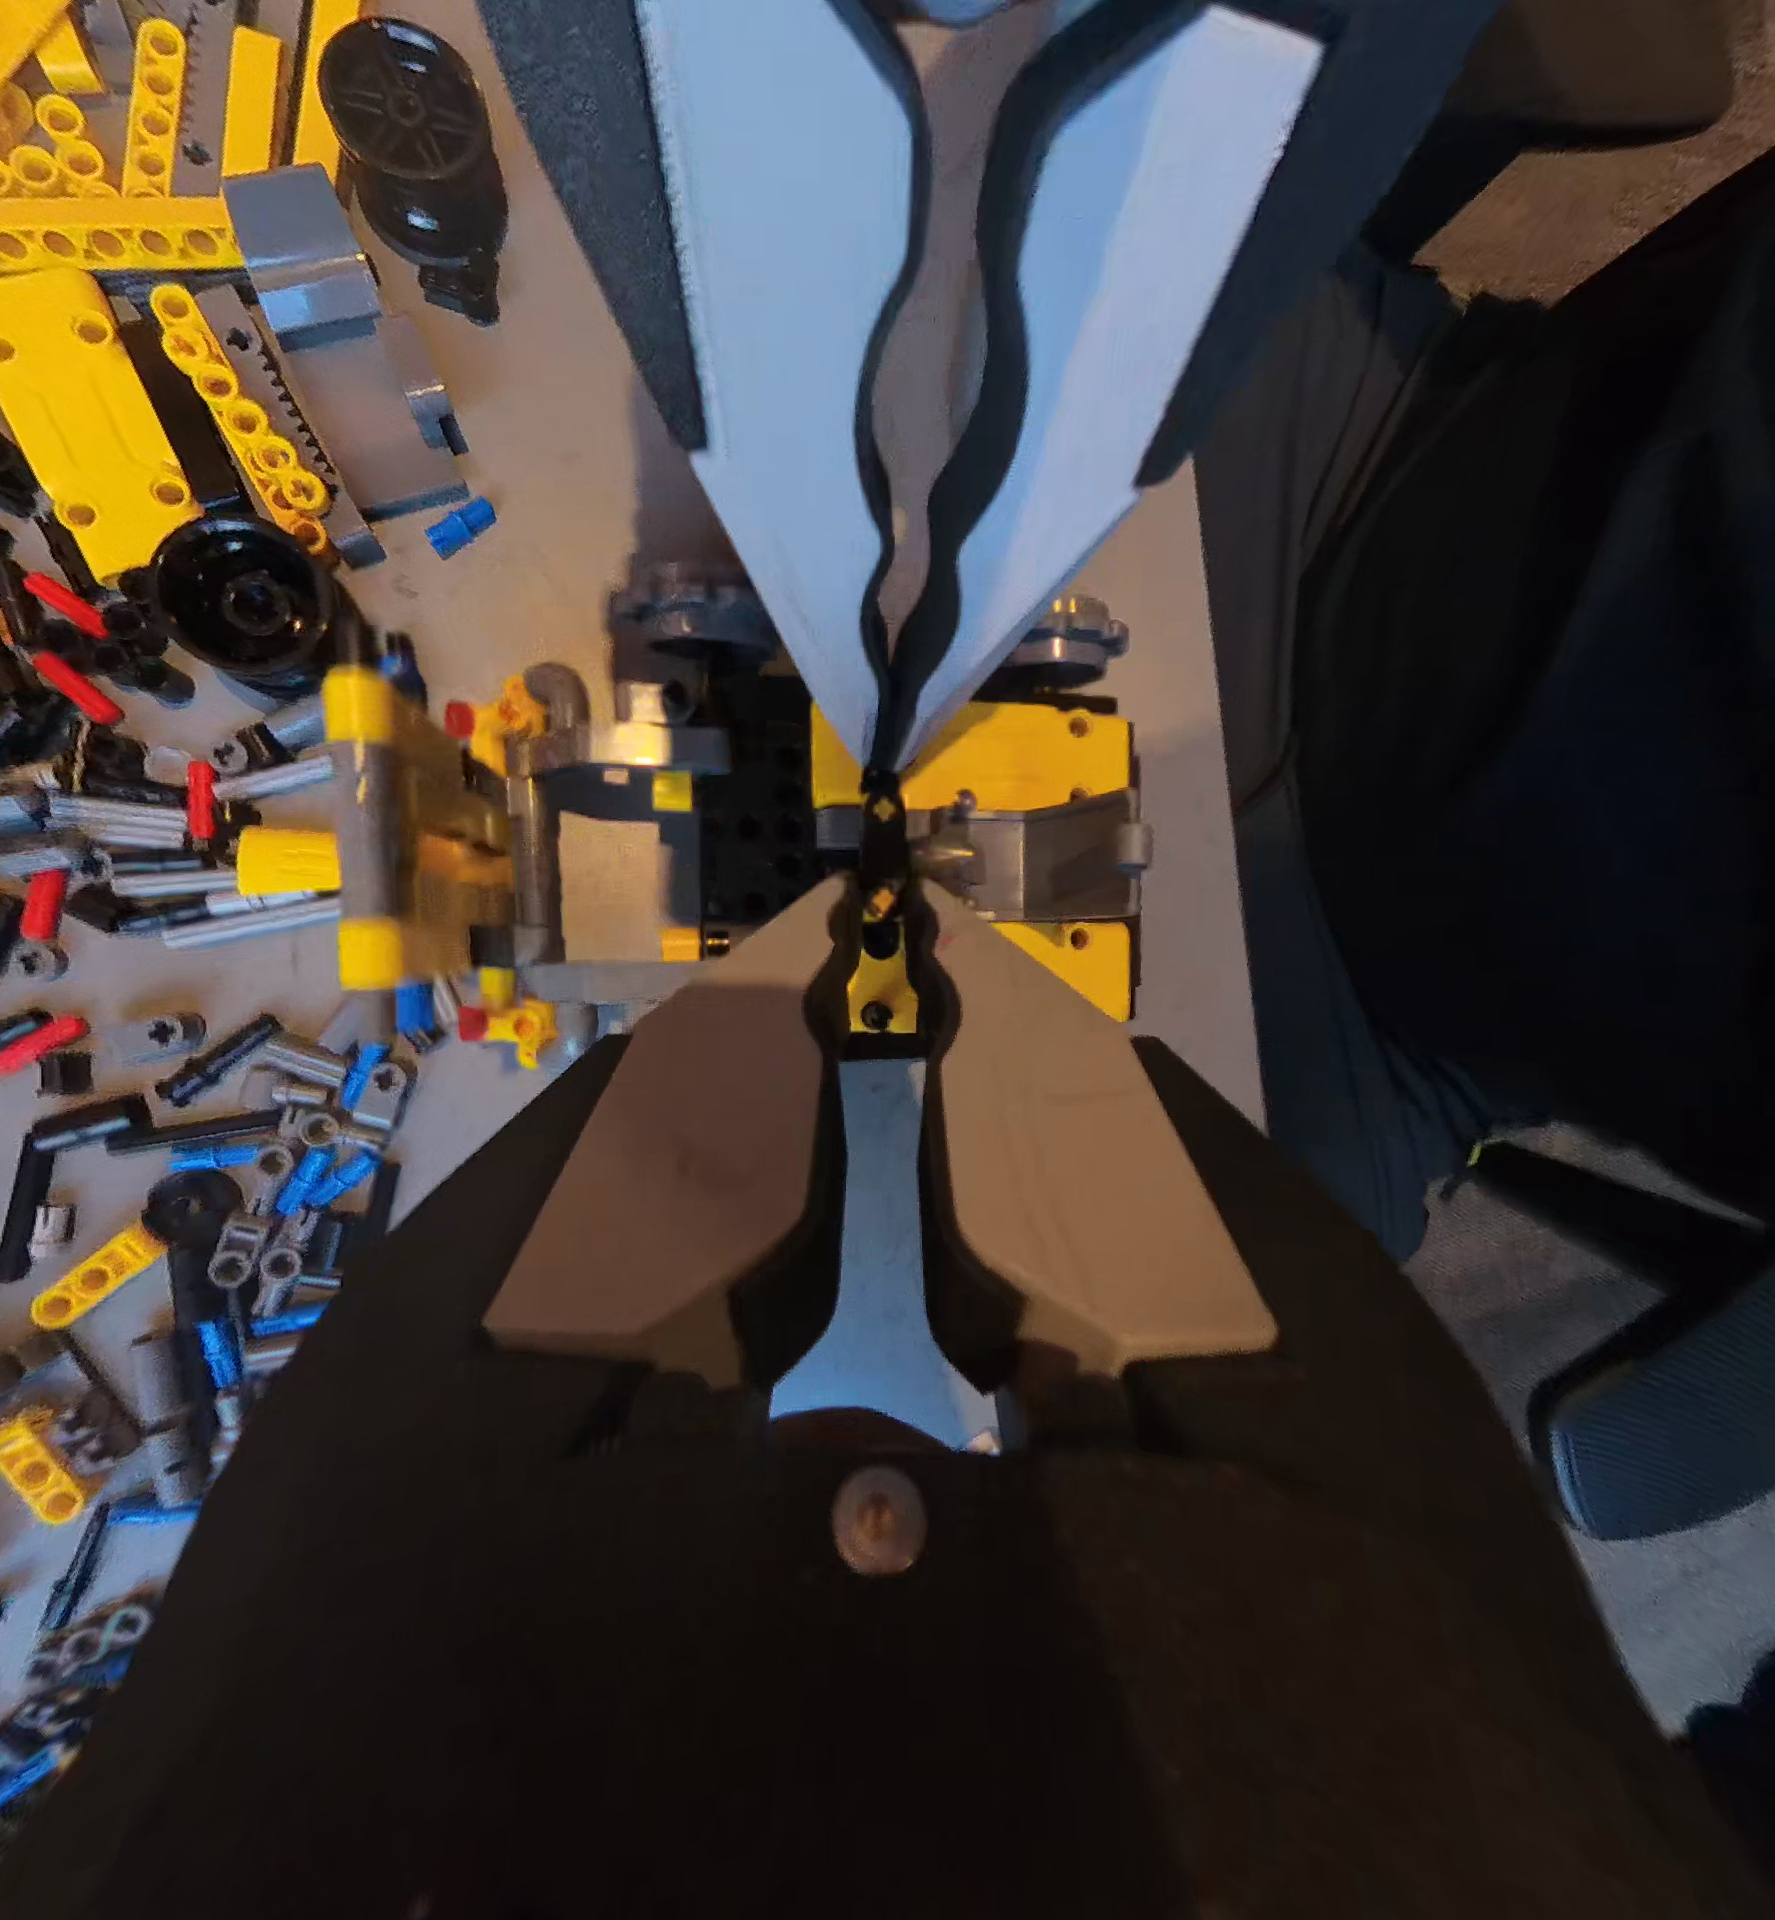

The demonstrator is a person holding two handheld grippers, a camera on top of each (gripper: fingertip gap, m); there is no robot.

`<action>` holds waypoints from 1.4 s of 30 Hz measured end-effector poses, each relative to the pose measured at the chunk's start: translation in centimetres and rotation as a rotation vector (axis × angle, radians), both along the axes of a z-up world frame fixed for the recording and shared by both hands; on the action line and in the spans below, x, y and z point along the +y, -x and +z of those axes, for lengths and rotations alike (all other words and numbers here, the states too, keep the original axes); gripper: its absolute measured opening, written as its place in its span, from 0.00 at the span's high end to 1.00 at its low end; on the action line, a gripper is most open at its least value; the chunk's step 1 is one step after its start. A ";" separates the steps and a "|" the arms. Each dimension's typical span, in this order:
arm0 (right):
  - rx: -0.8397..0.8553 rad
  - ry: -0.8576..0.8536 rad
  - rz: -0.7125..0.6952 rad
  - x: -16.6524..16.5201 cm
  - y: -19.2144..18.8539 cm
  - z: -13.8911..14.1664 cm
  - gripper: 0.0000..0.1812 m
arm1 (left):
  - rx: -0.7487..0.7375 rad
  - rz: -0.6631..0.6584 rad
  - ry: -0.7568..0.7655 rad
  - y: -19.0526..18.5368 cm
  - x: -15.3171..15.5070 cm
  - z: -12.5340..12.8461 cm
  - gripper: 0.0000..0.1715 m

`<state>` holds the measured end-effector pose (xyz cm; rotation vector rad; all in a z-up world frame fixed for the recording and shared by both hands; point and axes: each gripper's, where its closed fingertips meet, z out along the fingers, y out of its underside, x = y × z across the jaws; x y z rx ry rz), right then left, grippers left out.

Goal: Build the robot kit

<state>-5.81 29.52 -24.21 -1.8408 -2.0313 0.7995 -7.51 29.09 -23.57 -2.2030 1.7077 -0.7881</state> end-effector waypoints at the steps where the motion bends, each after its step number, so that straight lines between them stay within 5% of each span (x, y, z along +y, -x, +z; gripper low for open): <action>1: -0.006 0.015 -0.014 0.2 -0.2 0.2 1.00 | -0.026 0.011 -0.020 -0.1 0.2 0.1 0.98; 14: 0.058 -0.098 -0.011 0.8 -0.5 0.8 0.94 | -0.057 0.021 -0.024 -0.2 0.4 0.2 0.98; 21: 0.075 -0.093 -0.015 1.0 -0.4 1.0 0.95 | -0.064 0.051 -0.076 1.7 0.7 -0.4 0.89; 34: -0.048 -0.101 0.074 0.6 0.0 -0.6 0.97 | -0.090 0.026 -0.126 0.4 0.3 -1.6 0.98; 38: -0.053 -0.028 0.119 -0.8 -0.2 -1.3 1.00 | -0.054 0.016 -0.138 0.3 0.1 -1.6 0.98; 40: 0.008 0.026 0.169 -3.6 1.2 -1.2 1.00 | -0.149 0.044 -0.170 -1.3 0.8 -0.4 0.98; 42: -0.022 -0.070 0.178 -3.8 1.8 -1.1 1.00 | -0.084 0.010 -0.176 -0.8 0.7 -1.2 0.98</action>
